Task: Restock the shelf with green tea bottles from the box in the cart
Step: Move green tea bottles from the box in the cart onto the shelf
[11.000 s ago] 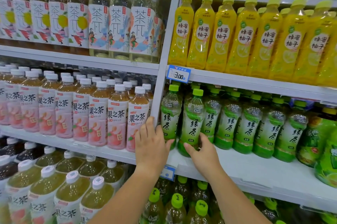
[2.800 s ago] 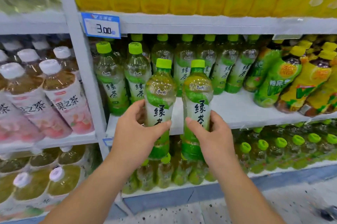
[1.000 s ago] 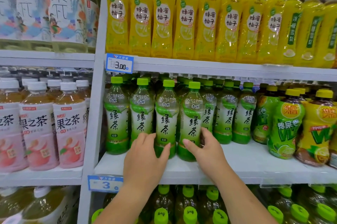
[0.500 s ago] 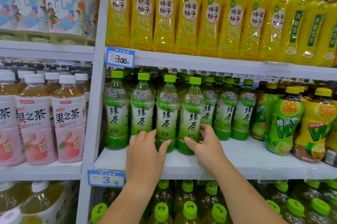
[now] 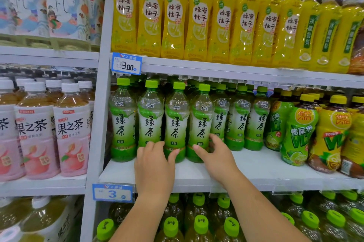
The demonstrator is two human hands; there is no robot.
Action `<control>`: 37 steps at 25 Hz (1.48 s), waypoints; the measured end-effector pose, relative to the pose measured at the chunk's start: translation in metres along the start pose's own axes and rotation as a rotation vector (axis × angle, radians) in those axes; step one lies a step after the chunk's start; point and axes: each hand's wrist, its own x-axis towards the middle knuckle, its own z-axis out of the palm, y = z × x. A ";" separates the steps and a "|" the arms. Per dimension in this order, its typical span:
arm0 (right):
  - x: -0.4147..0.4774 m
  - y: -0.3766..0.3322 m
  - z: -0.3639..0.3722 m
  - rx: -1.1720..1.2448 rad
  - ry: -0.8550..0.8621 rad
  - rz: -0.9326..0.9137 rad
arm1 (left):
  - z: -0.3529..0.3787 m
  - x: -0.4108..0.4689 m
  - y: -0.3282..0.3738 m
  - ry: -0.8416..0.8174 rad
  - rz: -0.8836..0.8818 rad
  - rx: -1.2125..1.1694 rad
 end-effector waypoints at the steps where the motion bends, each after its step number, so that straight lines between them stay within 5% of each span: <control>1: -0.001 -0.001 0.000 -0.001 -0.005 0.000 | 0.000 0.000 0.001 -0.005 -0.013 0.004; 22: -0.013 -0.014 0.001 -0.098 0.041 0.021 | -0.015 0.003 0.017 -0.158 -0.062 0.188; 30: -0.020 -0.031 -0.005 -0.103 0.029 0.164 | -0.044 0.011 0.004 -0.440 -0.024 -0.064; 37: -0.050 -0.043 -0.009 -0.019 0.028 0.262 | -0.074 0.013 0.006 -0.623 -0.344 -0.496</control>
